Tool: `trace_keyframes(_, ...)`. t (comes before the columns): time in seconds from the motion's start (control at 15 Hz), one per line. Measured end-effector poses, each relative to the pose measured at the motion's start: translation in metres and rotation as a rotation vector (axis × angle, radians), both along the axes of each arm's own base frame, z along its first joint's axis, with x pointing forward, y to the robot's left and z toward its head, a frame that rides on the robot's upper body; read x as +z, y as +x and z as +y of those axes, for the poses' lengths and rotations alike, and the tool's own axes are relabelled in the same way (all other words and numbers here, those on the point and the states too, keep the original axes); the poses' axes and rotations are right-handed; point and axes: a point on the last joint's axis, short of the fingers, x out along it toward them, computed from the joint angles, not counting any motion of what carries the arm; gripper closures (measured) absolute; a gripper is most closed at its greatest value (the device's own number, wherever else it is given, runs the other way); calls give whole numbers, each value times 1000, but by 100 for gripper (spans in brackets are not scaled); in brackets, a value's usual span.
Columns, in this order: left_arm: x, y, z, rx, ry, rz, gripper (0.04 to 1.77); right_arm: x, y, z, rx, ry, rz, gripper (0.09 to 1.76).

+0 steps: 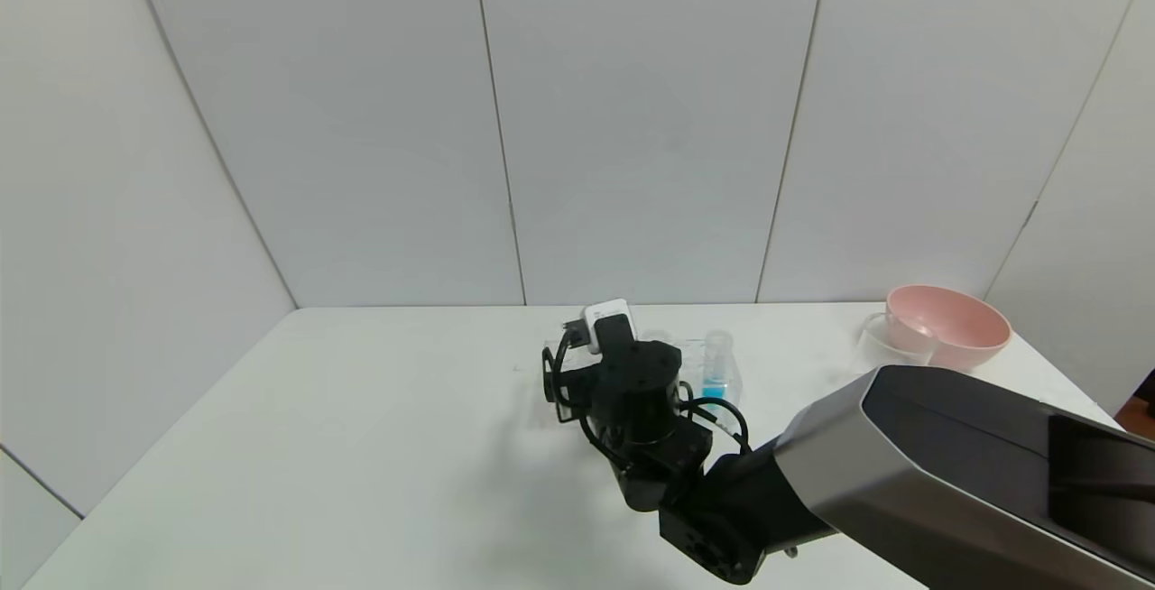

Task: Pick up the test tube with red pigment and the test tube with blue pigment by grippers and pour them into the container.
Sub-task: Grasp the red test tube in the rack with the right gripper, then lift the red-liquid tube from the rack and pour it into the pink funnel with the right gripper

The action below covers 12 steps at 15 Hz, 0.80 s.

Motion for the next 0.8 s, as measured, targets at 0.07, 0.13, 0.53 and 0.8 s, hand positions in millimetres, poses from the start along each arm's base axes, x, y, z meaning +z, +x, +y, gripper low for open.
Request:
trace_keyframes(0.07,0,0,0,0,0,0,5,1,0,0,-1,1,-2,46)
trace_keyframes(0.13,0,0,0,0,0,0,5,1,-1,-1,-1,-3,2,62)
trace_keyframes(0.53,0,0,0,0,0,0,5,4,-6,-2,0,-19,-2,136)
trace_keyframes(0.8,0,0,0,0,0,0,5,7,-7,-2,-1,-16,-6,136)
